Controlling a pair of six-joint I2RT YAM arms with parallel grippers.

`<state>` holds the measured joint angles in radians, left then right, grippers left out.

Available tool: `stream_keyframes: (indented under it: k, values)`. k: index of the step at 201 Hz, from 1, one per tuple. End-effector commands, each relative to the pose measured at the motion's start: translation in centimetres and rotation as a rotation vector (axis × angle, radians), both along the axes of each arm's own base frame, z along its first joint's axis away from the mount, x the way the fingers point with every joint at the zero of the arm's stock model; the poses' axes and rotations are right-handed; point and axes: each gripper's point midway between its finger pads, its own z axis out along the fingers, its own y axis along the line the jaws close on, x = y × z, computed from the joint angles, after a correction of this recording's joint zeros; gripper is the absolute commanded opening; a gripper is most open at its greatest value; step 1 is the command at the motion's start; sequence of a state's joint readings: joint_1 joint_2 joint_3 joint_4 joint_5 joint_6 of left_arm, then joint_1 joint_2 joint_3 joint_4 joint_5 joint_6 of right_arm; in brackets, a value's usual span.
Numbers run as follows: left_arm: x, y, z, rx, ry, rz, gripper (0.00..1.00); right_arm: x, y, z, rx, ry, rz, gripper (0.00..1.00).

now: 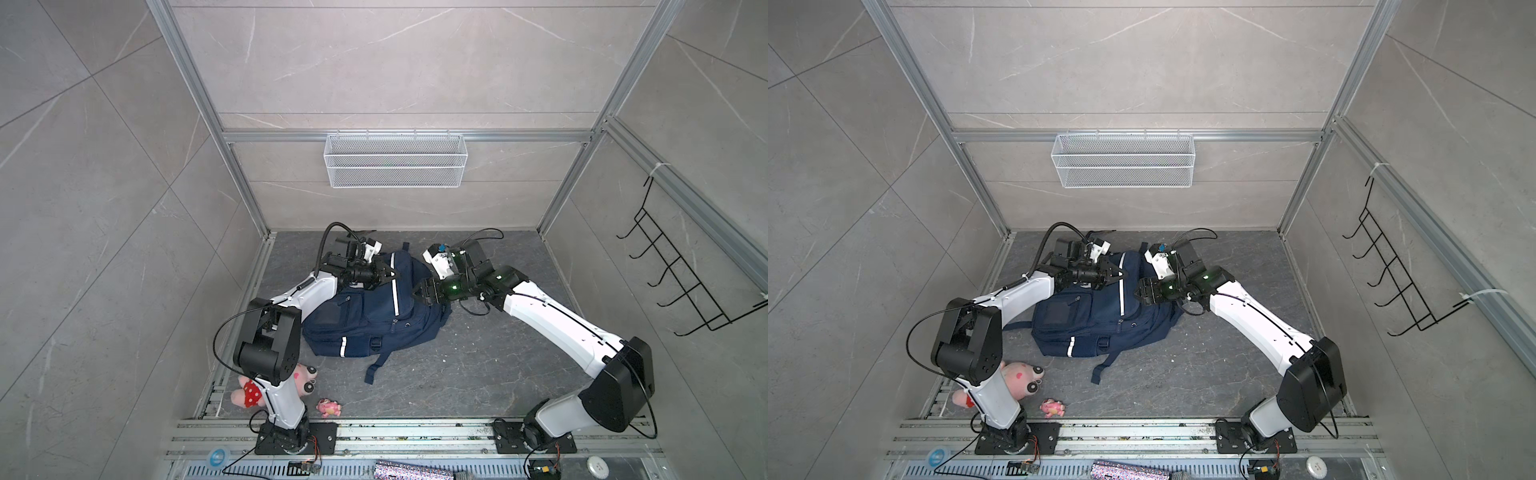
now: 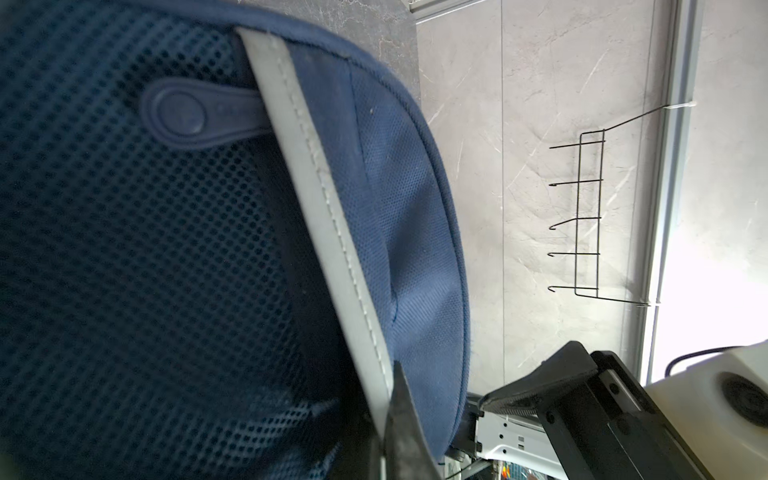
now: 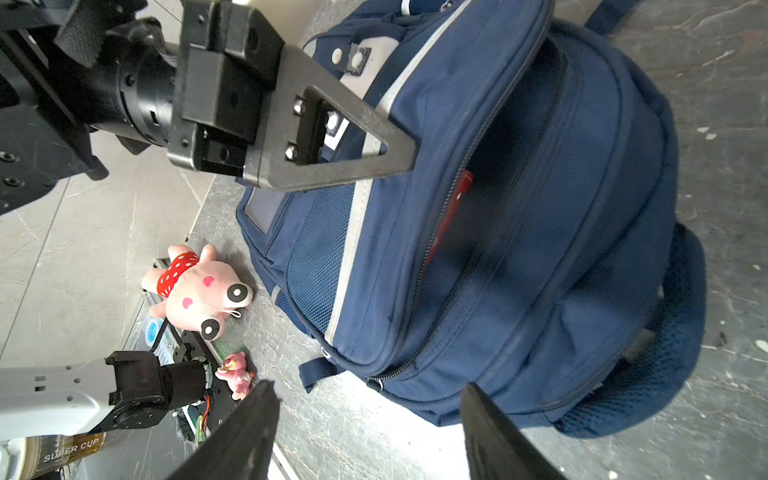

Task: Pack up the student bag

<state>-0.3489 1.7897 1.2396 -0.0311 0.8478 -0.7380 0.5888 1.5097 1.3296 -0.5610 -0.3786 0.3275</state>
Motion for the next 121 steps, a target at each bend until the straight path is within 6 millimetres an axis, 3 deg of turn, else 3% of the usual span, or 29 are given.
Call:
stream_keyframes:
  k: [1,19,43,68,121]
  values:
    - [1.7,0.3,-1.2,0.081,-0.073,0.056,0.0,-0.2,-0.2,0.5,-0.004,-0.025,-0.002,0.71]
    - [2.0,0.1,-1.9,0.105,-0.069,0.077,0.01,-0.1,-0.3,0.6,-0.005,-0.027,-0.005,0.71]
    - [2.1,-0.1,-2.9,0.123,-0.047,0.095,0.21,0.1,-0.5,0.2,-0.013,-0.027,-0.021,0.71]
    - [2.0,0.3,-3.8,0.147,-0.019,0.118,0.31,0.6,-0.6,0.0,-0.013,-0.021,-0.058,0.71]
    - [-0.4,1.8,-2.9,0.223,0.036,0.115,0.62,-0.3,-2.3,-1.6,-0.076,0.012,-0.105,0.71]
